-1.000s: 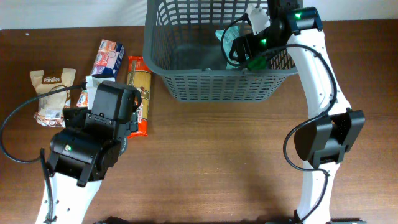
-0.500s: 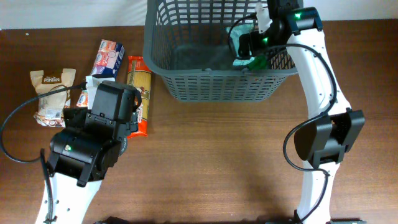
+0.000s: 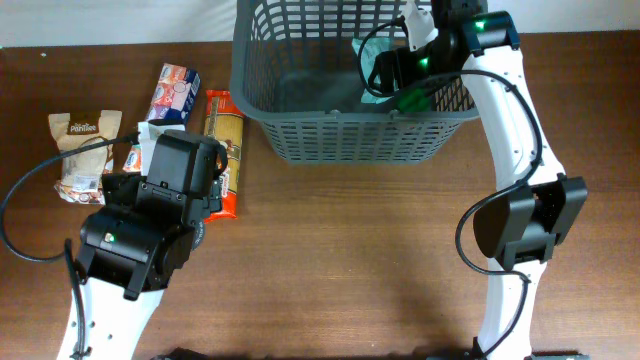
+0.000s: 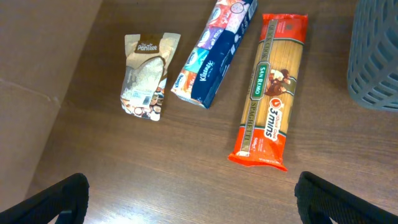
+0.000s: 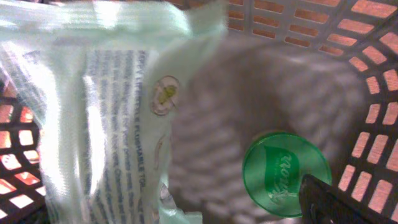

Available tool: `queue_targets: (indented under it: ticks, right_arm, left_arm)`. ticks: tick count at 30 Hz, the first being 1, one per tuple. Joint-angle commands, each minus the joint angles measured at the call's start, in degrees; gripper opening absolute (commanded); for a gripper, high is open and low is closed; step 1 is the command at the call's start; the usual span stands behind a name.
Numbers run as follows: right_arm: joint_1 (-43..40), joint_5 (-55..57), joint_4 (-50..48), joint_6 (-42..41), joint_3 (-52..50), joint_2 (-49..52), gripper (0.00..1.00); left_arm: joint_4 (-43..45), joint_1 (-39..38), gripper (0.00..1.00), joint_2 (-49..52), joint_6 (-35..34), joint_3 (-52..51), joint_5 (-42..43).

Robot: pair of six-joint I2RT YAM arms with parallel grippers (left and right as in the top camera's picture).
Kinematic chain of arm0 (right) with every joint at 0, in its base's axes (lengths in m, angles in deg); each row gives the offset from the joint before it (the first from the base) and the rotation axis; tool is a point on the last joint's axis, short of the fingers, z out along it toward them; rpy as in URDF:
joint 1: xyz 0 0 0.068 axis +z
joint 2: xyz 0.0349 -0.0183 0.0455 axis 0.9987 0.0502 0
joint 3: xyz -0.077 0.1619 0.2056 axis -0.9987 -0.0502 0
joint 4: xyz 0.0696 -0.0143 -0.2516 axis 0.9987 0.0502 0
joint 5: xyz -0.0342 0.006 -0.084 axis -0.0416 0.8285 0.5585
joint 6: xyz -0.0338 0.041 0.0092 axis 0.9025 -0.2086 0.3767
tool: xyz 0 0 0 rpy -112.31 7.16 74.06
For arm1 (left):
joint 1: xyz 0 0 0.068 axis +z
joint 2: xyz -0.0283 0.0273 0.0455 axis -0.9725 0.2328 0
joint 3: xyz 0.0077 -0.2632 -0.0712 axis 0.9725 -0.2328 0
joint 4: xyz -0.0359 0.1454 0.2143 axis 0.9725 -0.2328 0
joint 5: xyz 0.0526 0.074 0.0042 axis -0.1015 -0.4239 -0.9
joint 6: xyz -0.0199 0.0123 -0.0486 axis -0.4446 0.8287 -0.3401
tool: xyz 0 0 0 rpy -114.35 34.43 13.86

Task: Pack container
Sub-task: 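Lower the wipes pack into the basket beside the jar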

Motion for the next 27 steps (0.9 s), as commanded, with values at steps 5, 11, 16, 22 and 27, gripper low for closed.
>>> queue_targets:
  ticks: [5, 11, 16, 22, 27]
  right_arm:
    - [0.1, 0.9, -0.3, -0.7, 1.3, -0.9, 0.30]
    - [0.1, 3.9, -0.2, -0.7, 1.3, -0.9, 0.99]
    - [0.1, 7.6, -0.1, -0.7, 1.3, -0.9, 0.99]
    - [0.1, 10.9, 1.2, -0.7, 1.9, -1.2, 0.99]
    - [0.1, 6.3, 1.4, 0.0, 3.8, -1.7, 0.99]
  left_arm:
    - [0.0, 0.3, 0.99, -0.3, -1.0, 1.0, -1.2]
    - [0.0, 0.3, 0.99, -0.3, -1.0, 1.0, -1.1]
    - [0.0, 0.3, 0.99, -0.3, -1.0, 1.0, -1.2]
    - [0.0, 0.3, 0.99, -0.3, -1.0, 1.0, -1.1]
    - [0.0, 0.3, 0.99, -0.3, -1.0, 1.0, -1.1]
